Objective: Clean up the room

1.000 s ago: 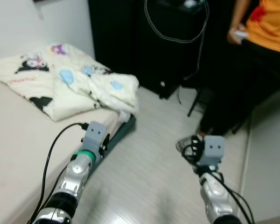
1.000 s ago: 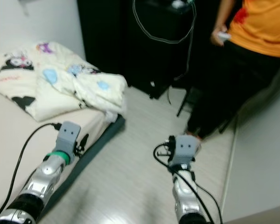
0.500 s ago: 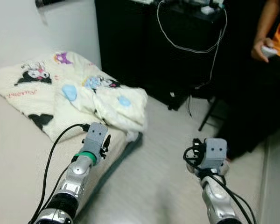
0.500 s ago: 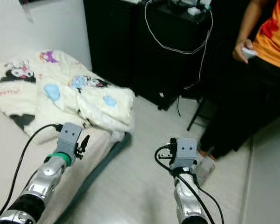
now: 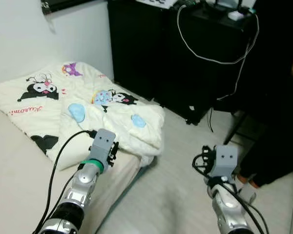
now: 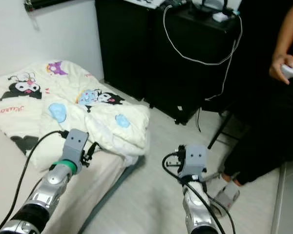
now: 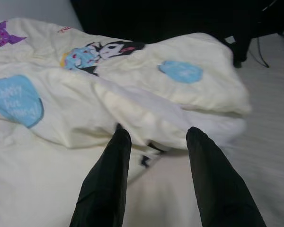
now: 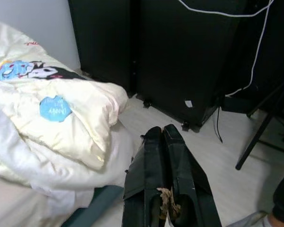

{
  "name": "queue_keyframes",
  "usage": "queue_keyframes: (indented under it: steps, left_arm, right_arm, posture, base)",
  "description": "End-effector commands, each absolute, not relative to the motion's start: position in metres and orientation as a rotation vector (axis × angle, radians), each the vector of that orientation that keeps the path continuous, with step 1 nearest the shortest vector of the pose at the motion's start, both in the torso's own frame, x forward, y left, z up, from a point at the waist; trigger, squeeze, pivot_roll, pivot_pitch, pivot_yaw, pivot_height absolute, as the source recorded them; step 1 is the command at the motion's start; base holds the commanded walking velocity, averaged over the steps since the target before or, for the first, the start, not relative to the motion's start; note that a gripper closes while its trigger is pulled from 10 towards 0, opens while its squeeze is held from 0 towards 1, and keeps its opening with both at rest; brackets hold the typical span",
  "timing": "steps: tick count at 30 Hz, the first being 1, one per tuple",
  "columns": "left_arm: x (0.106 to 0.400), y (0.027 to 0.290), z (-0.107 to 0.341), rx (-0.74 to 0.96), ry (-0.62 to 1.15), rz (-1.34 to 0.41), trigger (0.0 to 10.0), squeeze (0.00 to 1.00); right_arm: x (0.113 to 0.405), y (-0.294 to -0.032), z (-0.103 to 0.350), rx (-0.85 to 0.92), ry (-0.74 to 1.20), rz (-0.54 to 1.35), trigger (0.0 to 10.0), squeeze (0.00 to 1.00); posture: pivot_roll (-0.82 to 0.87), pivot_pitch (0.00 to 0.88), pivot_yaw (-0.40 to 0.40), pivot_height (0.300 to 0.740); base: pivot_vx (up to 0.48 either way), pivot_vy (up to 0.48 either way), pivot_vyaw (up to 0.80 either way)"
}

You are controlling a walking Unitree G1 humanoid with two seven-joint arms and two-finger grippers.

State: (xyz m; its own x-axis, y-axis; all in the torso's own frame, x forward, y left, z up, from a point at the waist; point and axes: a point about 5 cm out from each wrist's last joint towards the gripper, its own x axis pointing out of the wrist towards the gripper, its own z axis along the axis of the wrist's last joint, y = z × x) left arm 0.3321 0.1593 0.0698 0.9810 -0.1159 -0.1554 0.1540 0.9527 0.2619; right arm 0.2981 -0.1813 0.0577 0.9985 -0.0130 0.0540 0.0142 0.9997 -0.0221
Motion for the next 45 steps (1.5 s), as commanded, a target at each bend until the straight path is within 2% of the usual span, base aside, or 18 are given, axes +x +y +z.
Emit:
queue_keyframes:
  steps: [1,9,20,39,45]
  left_arm:
    - [0.328,0.159,0.062,0.276,0.174,-0.147,10.0,0.00]
    - [0.328,0.156,0.061,0.271,0.186,-0.155,10.0,0.00]
    - [0.330,0.152,0.058,0.242,0.233,-0.163,10.0,0.00]
    - [0.335,0.151,0.068,0.218,0.203,-0.142,10.0,0.00]
    - [0.342,0.151,0.078,0.211,0.176,-0.127,10.0,0.00]
  right_arm:
    - [0.292,-0.181,0.047,-0.017,-0.001,-0.017,10.0,0.00]
    - [0.291,-0.181,0.045,-0.028,0.008,-0.024,10.0,0.00]
    - [0.290,-0.182,0.044,-0.032,0.015,-0.026,10.0,0.00]
    - [0.289,-0.180,0.044,-0.026,0.015,-0.022,10.0,0.00]
    - [0.289,-0.179,0.045,-0.023,0.010,-0.019,10.0,0.00]
  posture:
    - [0.04,0.083,0.020,0.740]
    - [0.03,0.078,0.024,0.721]
    - [0.02,0.073,0.025,0.666]
    - [0.02,0.089,0.027,0.581]
    - [0.02,0.094,0.027,0.566]
  base:
    - [0.000,0.000,0.00]
    - [0.000,0.000,0.00]
    - [0.000,0.000,0.00]
    - [0.000,0.000,0.00]
    - [0.000,0.000,0.00]
